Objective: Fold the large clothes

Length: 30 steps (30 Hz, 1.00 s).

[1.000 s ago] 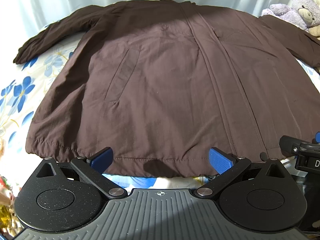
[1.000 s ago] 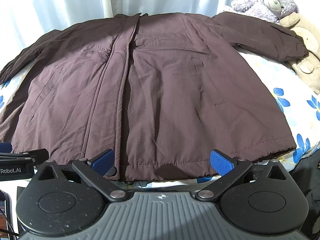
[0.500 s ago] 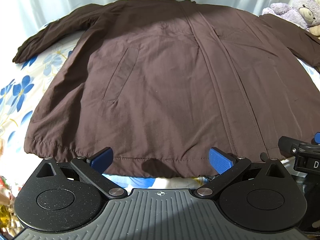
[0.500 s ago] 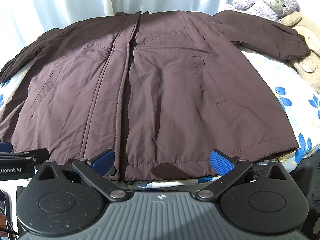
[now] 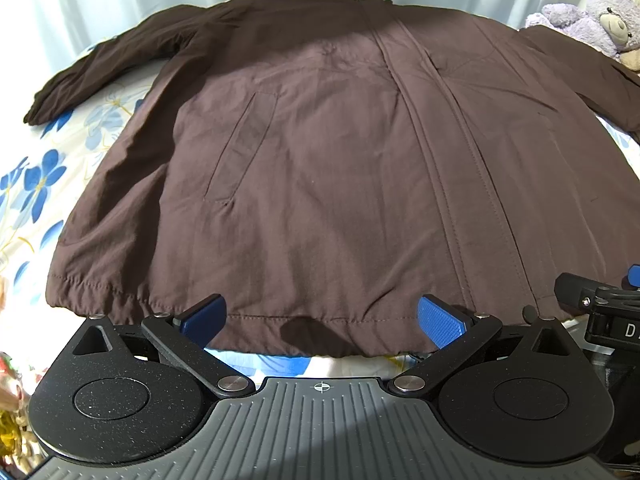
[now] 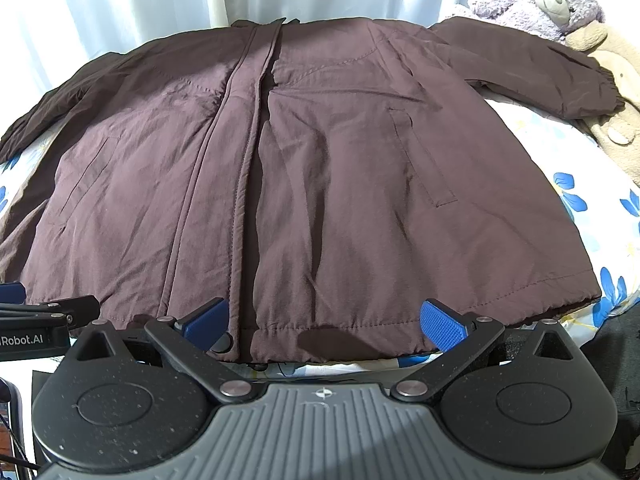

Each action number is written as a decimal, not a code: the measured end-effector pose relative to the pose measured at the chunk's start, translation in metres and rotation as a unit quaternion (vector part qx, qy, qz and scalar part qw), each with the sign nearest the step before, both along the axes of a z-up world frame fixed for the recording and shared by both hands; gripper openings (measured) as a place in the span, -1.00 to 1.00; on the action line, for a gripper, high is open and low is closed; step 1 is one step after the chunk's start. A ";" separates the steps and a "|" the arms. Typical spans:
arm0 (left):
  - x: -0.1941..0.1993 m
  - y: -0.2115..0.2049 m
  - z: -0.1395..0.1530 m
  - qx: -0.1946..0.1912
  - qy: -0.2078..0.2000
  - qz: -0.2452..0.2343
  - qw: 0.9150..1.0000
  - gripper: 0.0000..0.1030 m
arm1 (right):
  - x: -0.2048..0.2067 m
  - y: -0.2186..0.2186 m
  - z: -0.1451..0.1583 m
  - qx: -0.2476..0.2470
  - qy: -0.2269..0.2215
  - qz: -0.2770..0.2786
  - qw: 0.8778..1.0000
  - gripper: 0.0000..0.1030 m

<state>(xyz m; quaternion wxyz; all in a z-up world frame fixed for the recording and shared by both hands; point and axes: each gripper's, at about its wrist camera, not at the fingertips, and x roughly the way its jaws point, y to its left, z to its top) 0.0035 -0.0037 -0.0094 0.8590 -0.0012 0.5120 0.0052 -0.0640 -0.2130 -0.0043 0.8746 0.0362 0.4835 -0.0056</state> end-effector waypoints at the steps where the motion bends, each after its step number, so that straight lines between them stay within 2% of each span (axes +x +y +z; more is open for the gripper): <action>1: 0.000 0.000 0.000 0.000 0.000 0.000 1.000 1.00 | 0.000 0.000 0.000 0.000 0.000 0.000 1.000 0.98; 19: 0.001 0.001 -0.001 -0.001 0.001 0.000 1.000 1.00 | 0.001 0.002 0.001 0.011 -0.008 0.003 1.000 0.98; 30: 0.005 0.003 -0.001 -0.004 0.004 -0.002 1.000 1.00 | 0.000 0.004 0.001 0.000 -0.011 0.004 1.000 0.98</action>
